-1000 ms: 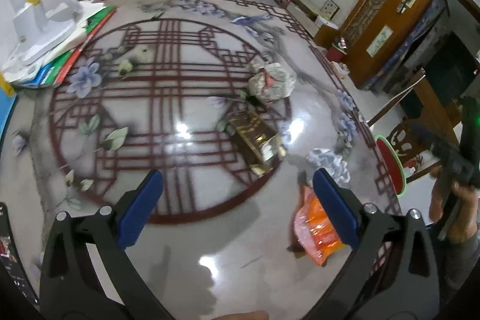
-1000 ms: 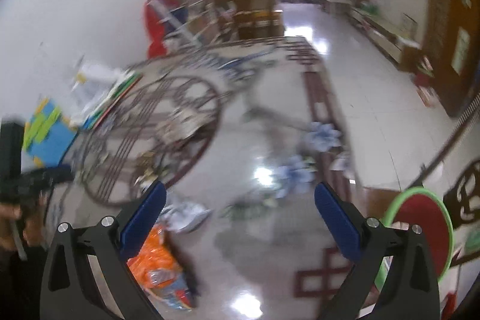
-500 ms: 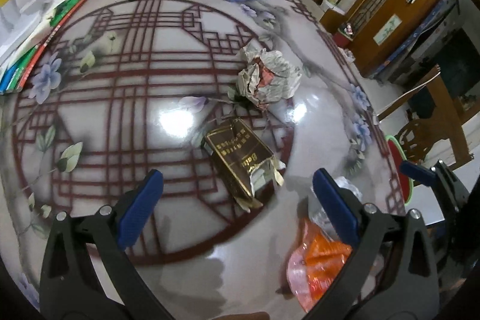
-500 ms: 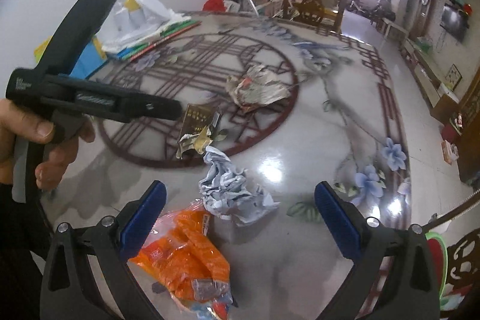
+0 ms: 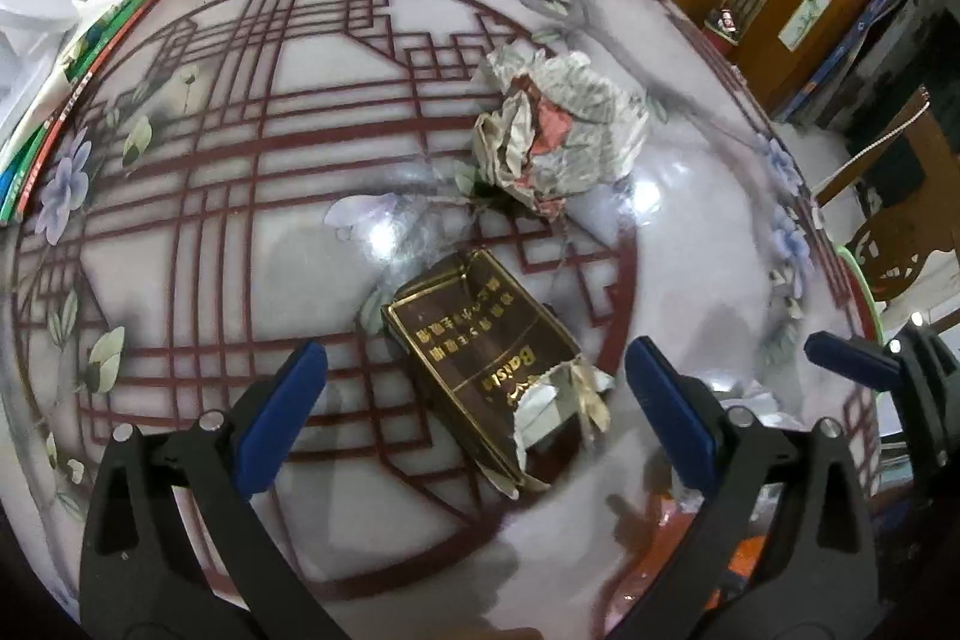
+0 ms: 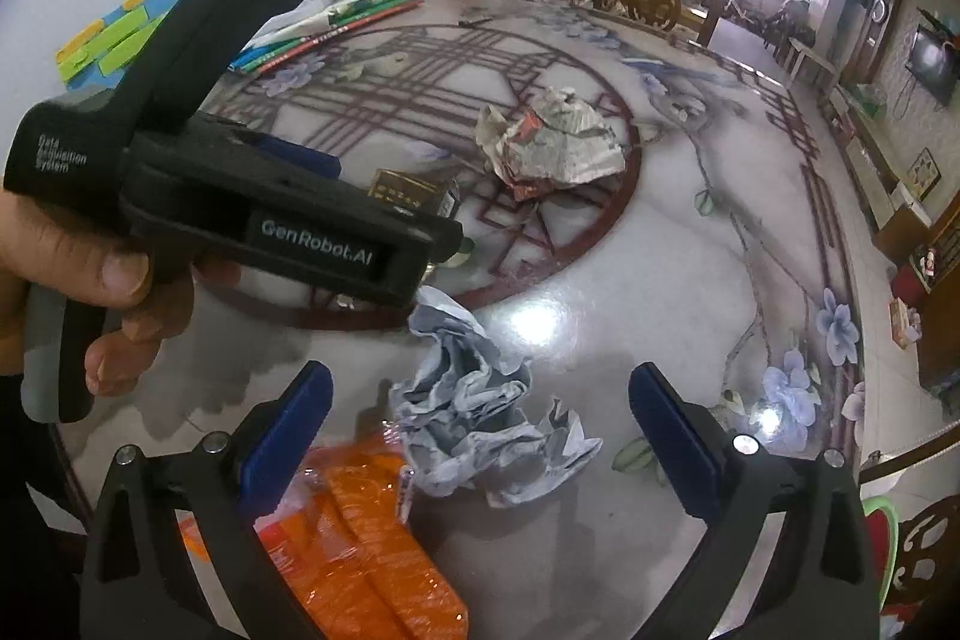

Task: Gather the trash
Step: 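Grasp the brown cigarette pack with the left tool while the right tool grasps crumpled grey paper, then carry the cigarette pack and crumpled paper over the red bucket, then open both tools to drop the pack and paper into the bucket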

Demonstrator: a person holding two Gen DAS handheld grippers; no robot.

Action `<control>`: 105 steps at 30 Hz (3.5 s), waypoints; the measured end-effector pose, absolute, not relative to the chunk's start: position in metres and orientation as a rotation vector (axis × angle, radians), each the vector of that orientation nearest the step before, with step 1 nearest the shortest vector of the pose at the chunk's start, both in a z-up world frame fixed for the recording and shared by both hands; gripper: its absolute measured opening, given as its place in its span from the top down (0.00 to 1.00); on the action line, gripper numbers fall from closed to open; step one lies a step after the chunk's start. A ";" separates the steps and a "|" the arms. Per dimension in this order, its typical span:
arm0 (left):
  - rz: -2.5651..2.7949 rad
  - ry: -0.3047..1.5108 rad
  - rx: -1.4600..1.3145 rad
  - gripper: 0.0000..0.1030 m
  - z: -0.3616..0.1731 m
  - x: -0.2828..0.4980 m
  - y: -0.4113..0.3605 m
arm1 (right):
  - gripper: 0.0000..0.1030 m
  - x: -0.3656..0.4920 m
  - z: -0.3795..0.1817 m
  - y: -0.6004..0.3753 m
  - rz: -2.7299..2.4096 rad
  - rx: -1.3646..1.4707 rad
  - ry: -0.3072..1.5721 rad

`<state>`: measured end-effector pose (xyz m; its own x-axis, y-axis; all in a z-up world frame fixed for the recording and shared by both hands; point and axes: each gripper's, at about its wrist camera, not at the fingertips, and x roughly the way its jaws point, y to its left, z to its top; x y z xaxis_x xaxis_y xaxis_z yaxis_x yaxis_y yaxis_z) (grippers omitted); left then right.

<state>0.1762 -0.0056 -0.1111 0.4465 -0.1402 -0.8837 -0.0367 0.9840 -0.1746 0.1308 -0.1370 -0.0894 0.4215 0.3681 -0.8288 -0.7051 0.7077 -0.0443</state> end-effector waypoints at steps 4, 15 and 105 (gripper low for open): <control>-0.040 1.115 -0.201 0.07 -0.117 0.180 0.000 | 0.10 0.135 -0.093 -0.134 0.696 -0.421 0.921; -0.001 1.102 -0.194 0.49 -0.120 0.180 0.015 | 0.49 0.142 -0.105 -0.127 0.702 -0.440 0.978; -0.862 1.038 0.050 0.50 -0.055 0.183 -0.449 | 0.62 0.158 -0.018 -0.608 -0.023 0.247 0.838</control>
<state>0.1831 -0.4491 -0.0552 0.2199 -0.6008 -0.7686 0.6449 0.6807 -0.3476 0.1577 -0.6080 -0.0181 0.6701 0.0769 -0.7383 0.1170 0.9712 0.2074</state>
